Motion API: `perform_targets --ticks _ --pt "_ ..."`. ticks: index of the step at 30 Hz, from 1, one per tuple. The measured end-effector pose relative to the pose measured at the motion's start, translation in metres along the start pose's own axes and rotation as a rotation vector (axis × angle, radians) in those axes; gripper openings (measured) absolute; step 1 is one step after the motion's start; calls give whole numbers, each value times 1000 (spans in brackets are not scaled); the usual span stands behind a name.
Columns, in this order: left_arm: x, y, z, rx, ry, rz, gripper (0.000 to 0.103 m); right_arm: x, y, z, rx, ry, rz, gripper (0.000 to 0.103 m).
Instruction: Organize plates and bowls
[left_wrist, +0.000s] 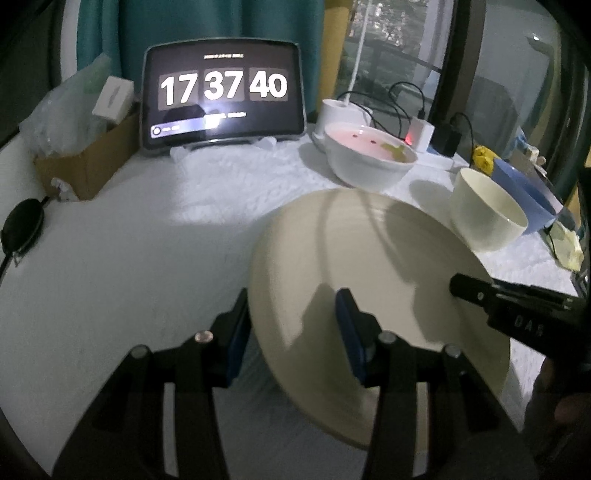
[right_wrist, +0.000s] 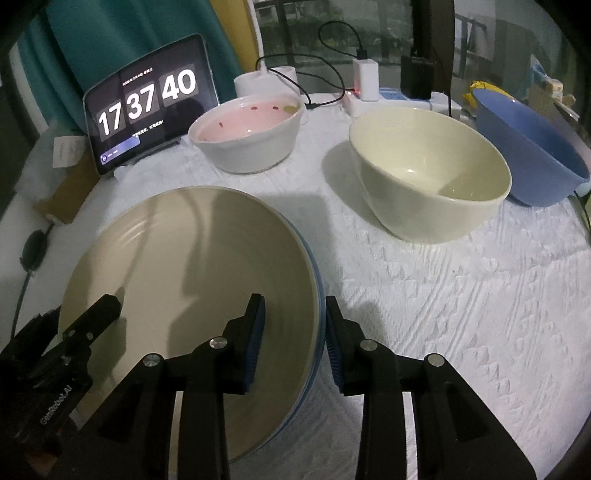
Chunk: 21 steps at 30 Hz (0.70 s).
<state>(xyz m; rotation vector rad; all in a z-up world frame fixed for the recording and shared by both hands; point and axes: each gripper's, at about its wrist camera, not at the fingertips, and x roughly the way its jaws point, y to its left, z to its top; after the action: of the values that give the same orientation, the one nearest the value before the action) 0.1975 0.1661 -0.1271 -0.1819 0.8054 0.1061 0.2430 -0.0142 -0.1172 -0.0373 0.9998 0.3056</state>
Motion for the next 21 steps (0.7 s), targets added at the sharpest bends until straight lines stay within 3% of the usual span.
perform_targets --ticks 12,21 --pt "-30 -4 5 -43 -74 84 49 -10 -11 0 -20 -17 26 35" --pt "-47 -32 13 -28 -103 46 49 -40 -34 1 3 -70 38 35"
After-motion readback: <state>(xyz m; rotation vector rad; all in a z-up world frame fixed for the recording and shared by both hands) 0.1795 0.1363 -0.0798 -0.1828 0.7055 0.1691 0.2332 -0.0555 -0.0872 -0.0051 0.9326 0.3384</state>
